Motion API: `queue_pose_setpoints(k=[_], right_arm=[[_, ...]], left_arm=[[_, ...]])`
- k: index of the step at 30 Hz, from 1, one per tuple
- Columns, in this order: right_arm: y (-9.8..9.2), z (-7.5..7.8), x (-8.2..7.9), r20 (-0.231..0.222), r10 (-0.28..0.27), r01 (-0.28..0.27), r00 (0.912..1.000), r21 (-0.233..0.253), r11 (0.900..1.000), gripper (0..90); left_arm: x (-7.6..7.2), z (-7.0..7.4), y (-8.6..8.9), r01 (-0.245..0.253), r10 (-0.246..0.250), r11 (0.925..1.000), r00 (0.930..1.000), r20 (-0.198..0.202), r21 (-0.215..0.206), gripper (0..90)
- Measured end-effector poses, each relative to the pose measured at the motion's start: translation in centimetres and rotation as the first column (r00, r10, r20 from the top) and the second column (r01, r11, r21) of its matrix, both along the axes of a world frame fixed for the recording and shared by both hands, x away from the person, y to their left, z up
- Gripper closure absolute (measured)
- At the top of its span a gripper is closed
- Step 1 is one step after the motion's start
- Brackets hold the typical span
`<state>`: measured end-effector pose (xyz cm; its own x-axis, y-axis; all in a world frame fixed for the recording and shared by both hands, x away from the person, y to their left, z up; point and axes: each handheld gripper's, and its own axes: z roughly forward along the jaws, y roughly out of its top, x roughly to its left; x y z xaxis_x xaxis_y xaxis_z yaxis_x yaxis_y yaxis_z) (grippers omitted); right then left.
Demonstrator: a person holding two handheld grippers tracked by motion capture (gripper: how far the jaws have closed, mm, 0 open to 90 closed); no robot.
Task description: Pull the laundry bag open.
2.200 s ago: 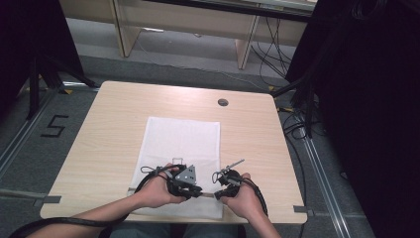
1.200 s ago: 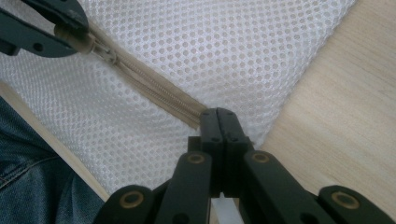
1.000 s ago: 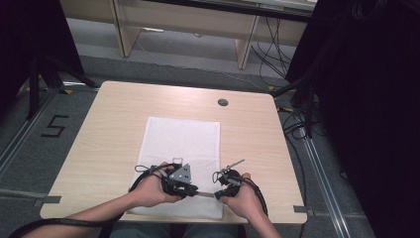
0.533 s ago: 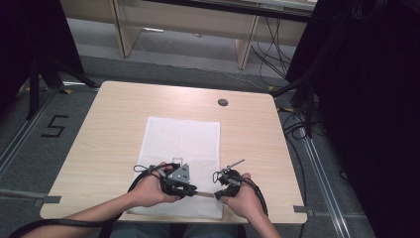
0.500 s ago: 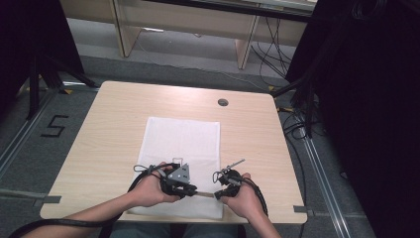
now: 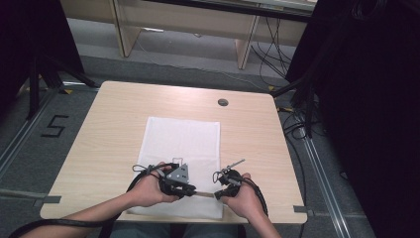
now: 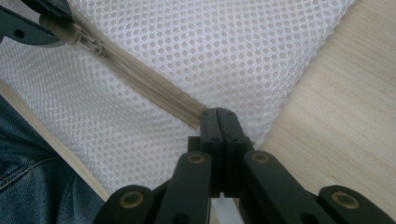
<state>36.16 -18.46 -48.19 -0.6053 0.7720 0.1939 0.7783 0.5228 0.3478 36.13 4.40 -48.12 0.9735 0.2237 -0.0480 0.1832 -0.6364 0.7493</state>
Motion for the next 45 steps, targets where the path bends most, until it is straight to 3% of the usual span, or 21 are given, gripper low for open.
queue_pose_setpoints(k=[45], right_arm=[[-0.1,0.0,0.0,0.000,0.000,0.000,1.0000,0.007,1.000,90.0]], left_arm=[[0.0,0.2,1.2,-0.009,0.009,0.9999,0.9999,-0.008,-0.005,81.8]])
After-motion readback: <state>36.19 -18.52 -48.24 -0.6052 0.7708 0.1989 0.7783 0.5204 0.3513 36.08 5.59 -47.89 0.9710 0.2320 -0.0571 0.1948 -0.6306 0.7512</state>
